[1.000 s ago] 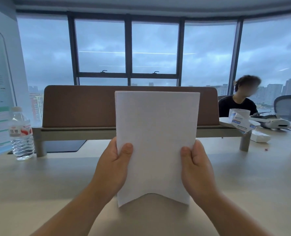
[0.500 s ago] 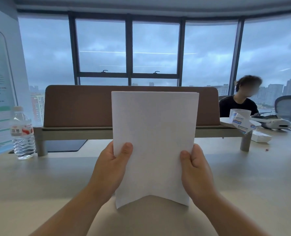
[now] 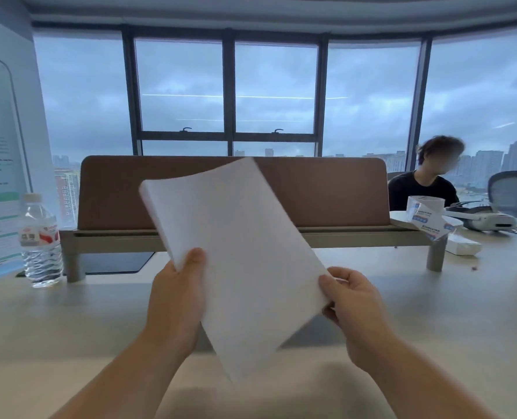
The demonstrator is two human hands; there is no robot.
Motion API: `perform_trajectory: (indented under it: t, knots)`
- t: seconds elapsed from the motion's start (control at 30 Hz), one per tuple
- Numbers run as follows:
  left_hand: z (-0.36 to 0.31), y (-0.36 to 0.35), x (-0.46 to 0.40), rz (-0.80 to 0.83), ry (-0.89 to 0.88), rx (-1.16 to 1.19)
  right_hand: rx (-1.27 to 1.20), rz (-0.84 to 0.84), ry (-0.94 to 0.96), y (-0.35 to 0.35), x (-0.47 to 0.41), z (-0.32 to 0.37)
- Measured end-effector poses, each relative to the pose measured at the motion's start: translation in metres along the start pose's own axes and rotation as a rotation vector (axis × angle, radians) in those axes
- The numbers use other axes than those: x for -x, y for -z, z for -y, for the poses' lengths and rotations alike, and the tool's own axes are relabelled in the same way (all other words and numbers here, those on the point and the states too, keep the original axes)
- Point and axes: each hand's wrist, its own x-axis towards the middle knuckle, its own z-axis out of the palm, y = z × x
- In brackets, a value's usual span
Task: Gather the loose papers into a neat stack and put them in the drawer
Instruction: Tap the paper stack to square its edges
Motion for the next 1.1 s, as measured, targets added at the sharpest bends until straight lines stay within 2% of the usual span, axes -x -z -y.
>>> perform_trajectory:
  t: [0.1,0.17,0.27,0.43,0.57,0.67,0.8,0.93,1.03,1.1]
  knots:
    - [0.002,-0.007,0.001,-0.119,0.083,0.174,-0.342,0.196,-0.299,-0.009,0.005,0.000]
    - [0.004,-0.012,0.005,-0.142,0.158,0.245,-0.363,0.367,-0.402,-0.018,0.013,-0.003]
    - [0.008,-0.017,0.011,-0.107,0.212,0.270,-0.362,0.388,-0.428,-0.032,0.023,-0.005]
    - [0.011,-0.018,0.010,0.053,0.231,0.240,-0.153,0.157,-0.259,-0.032,0.016,-0.012]
    - [-0.003,0.002,-0.007,0.102,0.223,0.427,0.049,0.055,-0.142,-0.011,0.003,-0.012]
    - [-0.014,0.025,-0.022,0.201,0.245,0.421,0.155,-0.015,-0.077,0.001,-0.002,-0.012]
    - [-0.021,0.035,-0.028,0.328,0.248,0.093,0.266,-0.075,0.054,0.010,-0.012,-0.018]
    - [-0.012,0.032,-0.028,0.311,0.147,-0.260,0.358,-0.082,0.167,0.008,-0.004,-0.015]
    - [-0.001,0.030,-0.030,0.233,0.014,-0.340,0.374,-0.116,0.264,0.003,0.000,-0.015]
    - [-0.003,0.026,-0.026,0.224,-0.043,-0.289,0.330,-0.139,0.310,0.000,0.001,-0.011]
